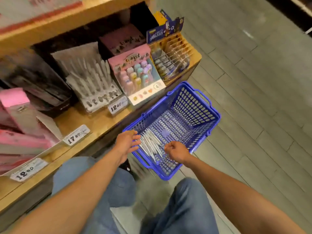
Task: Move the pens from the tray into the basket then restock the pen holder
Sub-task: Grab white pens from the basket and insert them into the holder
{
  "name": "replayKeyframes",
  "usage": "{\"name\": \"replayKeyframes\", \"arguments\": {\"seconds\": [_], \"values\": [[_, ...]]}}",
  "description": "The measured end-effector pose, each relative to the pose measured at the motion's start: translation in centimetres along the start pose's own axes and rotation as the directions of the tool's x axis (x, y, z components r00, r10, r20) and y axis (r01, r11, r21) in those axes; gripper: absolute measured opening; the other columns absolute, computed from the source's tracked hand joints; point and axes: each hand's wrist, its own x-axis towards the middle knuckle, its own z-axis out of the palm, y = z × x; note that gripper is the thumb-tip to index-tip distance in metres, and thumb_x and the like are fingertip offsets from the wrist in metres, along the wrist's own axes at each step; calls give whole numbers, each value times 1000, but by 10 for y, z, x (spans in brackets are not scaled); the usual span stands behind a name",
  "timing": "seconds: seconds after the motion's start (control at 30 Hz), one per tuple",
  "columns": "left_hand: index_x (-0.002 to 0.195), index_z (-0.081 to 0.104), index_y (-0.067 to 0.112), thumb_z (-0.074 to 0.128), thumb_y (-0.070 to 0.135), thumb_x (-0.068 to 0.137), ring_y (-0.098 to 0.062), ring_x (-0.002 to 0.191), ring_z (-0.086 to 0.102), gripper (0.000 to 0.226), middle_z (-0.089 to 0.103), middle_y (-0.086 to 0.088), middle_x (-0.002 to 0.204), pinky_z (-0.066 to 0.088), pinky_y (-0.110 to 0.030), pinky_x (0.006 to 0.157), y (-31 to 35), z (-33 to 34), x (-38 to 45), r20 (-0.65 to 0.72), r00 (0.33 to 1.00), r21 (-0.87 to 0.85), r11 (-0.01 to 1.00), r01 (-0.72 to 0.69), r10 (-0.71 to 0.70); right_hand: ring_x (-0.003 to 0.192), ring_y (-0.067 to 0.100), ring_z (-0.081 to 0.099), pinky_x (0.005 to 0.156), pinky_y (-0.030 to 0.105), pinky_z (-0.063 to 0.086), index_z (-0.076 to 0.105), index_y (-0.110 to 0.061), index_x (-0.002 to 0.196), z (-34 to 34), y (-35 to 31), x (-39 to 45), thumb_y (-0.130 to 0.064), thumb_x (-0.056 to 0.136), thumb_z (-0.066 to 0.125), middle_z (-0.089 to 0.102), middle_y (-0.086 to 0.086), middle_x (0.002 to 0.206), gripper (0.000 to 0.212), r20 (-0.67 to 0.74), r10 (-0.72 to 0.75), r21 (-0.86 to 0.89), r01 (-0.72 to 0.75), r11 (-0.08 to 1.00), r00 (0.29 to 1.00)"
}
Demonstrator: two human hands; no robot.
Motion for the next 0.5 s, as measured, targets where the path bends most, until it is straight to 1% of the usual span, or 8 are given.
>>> {"name": "replayKeyframes", "arguments": {"seconds": [0.1, 0.13, 0.2, 0.27, 0.3, 0.33, 0.4, 0.5], "values": [[108, 59, 14, 44, 23, 104, -15, 70, 58, 17, 64, -3, 90, 45, -27, 63, -14, 2, 50, -19, 999, 7, 999, -49, 49, 75, 17, 50, 71, 27, 38, 52, -23, 69, 25, 25, 66, -12, 91, 58, 55, 7, 76, 25, 16, -22, -97, 24, 995, 1000], [109, 59, 13, 46, 23, 103, -15, 70, 58, 17, 64, -3, 89, 45, -27, 63, -17, 1, 64, -34, 997, 12, 998, -68, 68, 75, 15, 49, 68, 24, 35, 48, -23, 64, 34, 33, 86, -11, 90, 57, 54, 7, 77, 30, 16, -45, -135, 47, 990, 999], [113, 59, 13, 49, 25, 102, -16, 73, 58, 19, 64, -4, 92, 46, -27, 64, -22, -1, 89, -55, 993, 24, 995, -101, 103, 71, 15, 46, 61, 24, 32, 45, -20, 58, 49, 43, 120, -8, 89, 56, 50, 6, 70, 34, 15, -59, -185, 61, 981, 998], [109, 61, 14, 50, 28, 102, -17, 78, 61, 19, 66, -5, 97, 49, -28, 67, -26, -1, 109, -52, 992, 33, 993, -113, 115, 73, 18, 54, 66, 25, 40, 61, -11, 70, 65, 55, 149, -10, 89, 58, 61, 10, 74, 19, 40, -40, -210, 48, 976, 998], [106, 62, 15, 50, 29, 102, -17, 81, 63, 19, 68, -4, 99, 51, -29, 68, -27, 0, 116, -47, 993, 33, 993, -109, 111, 79, 23, 61, 71, 27, 45, 66, -8, 79, 72, 61, 161, -12, 89, 59, 68, 15, 84, 13, 56, -38, -235, 50, 971, 998], [104, 62, 16, 49, 31, 103, -18, 82, 64, 20, 69, -3, 99, 52, -29, 68, -28, 2, 121, -46, 993, 27, 994, -108, 109, 88, 28, 65, 75, 30, 48, 68, -4, 86, 80, 67, 171, -14, 90, 59, 71, 18, 95, 14, 63, -32, -268, 47, 962, 998], [107, 62, 15, 48, 31, 103, -18, 85, 66, 21, 70, -3, 101, 54, -29, 69, -29, 4, 131, -70, 989, -9, 991, -132, 131, 101, 33, 64, 79, 31, 49, 68, 2, 101, 95, 73, 190, -16, 90, 59, 69, 21, 108, 22, 82, -28, -334, 54, 941, 996], [111, 62, 15, 48, 30, 103, -21, 95, 67, 23, 70, -5, 108, 56, -31, 76, -27, 10, 143, -96, 986, -44, 989, -144, 139, 104, 33, 63, 81, 29, 49, 65, -1, 105, 115, 78, 211, -16, 89, 57, 67, 18, 111, 24, 112, -14, -447, 63, 893, 994]]}}
